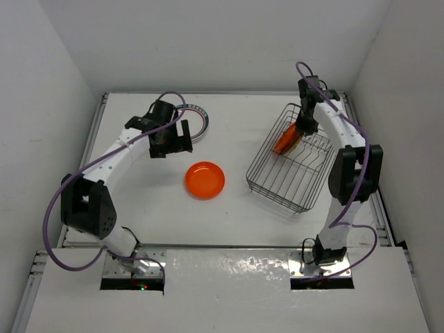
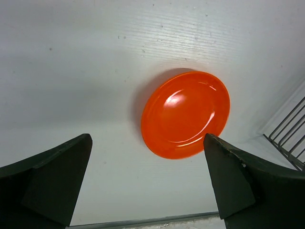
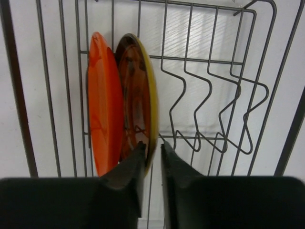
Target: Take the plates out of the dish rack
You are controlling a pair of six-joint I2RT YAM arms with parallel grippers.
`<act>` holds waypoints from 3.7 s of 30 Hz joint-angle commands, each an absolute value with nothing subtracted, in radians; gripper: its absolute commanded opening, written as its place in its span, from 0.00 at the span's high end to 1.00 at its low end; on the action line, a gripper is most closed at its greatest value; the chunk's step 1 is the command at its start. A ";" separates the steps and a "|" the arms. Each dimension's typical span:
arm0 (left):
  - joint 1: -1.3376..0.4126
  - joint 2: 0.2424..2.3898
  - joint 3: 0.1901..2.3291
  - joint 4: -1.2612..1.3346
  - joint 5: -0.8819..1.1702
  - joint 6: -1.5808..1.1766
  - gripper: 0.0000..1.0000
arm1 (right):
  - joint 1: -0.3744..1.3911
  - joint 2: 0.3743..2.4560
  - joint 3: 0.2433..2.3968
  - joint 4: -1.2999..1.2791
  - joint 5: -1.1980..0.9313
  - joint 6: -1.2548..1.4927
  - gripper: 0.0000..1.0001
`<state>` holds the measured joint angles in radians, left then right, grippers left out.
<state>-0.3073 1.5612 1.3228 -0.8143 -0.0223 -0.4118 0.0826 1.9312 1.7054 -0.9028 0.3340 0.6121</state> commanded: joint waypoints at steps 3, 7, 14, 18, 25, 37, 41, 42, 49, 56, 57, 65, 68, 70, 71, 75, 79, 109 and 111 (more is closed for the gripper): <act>-0.302 1.562 1.426 -0.873 -0.049 -0.384 0.00 | 0.084 1.914 1.747 -0.919 0.391 0.632 0.98; -0.284 1.611 1.540 -0.910 -0.058 -0.362 0.00 | 0.084 1.901 1.813 -0.959 0.411 0.637 1.00; -0.227 1.701 1.791 -0.966 -0.008 -0.345 0.00 | 0.081 1.870 1.991 -1.080 0.460 0.600 1.00; -0.216 1.753 1.916 -0.928 0.166 -0.333 0.00 | 0.083 1.815 2.080 -1.169 0.544 0.539 1.00; -0.229 1.735 1.812 -0.494 0.709 -0.511 0.00 | 0.083 1.740 2.136 -1.178 0.468 0.391 1.00; -0.304 1.848 1.792 -0.284 0.792 -0.660 0.12 | 0.172 1.512 1.433 -0.006 -0.594 0.922 1.00; -0.304 1.862 1.770 -0.325 0.790 -0.626 0.63 | 0.212 1.560 1.460 0.090 -0.600 1.002 1.00; -0.304 1.861 1.757 -0.334 0.773 -0.623 0.83 | 0.216 1.572 1.468 0.089 -0.591 1.003 1.00; -0.291 1.823 1.718 -0.607 0.502 -0.480 1.00 | 0.216 1.586 1.570 -0.372 -0.292 0.764 0.14; -0.295 1.625 1.312 -0.640 0.381 -0.419 1.00 | 0.199 1.649 1.761 -0.953 0.144 0.555 0.01; -0.295 1.599 1.278 -0.626 0.379 -0.414 1.00 | 0.198 1.644 1.752 -0.956 0.156 0.551 0.01; -0.295 1.597 1.144 -0.617 0.387 -0.410 0.63 | 0.193 1.710 1.698 -0.946 0.202 0.508 0.01; -0.295 1.592 1.161 -0.647 0.364 -0.385 0.00 | 0.192 1.785 1.742 -0.997 0.290 0.500 0.01; -0.298 1.598 1.208 -0.702 0.325 -0.364 0.00 | 0.190 1.840 1.788 -1.032 0.333 0.509 0.01; -0.299 1.611 1.227 -0.756 0.304 -0.336 0.00 | 0.192 1.859 1.807 -1.057 0.374 0.514 0.01; -0.299 1.617 1.314 -0.870 0.086 -0.296 0.00 | 0.189 1.927 1.867 -1.057 0.453 0.534 0.02; -0.299 1.594 1.393 -0.936 -0.030 -0.276 0.00 | 0.184 1.993 1.882 -1.029 0.454 0.546 0.23; -0.295 1.663 1.806 -0.567 0.633 -0.448 0.00 | 0.176 1.642 1.855 -1.022 0.432 0.467 1.00; -0.301 1.704 1.786 -0.419 0.748 -0.552 0.00 | 0.181 1.532 1.696 -0.840 0.196 0.428 1.00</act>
<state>-0.2935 1.6653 1.8023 -0.6884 0.4416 -0.4114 0.1524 1.6958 1.8378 -1.0714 0.4763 0.5167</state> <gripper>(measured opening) 0.999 0.010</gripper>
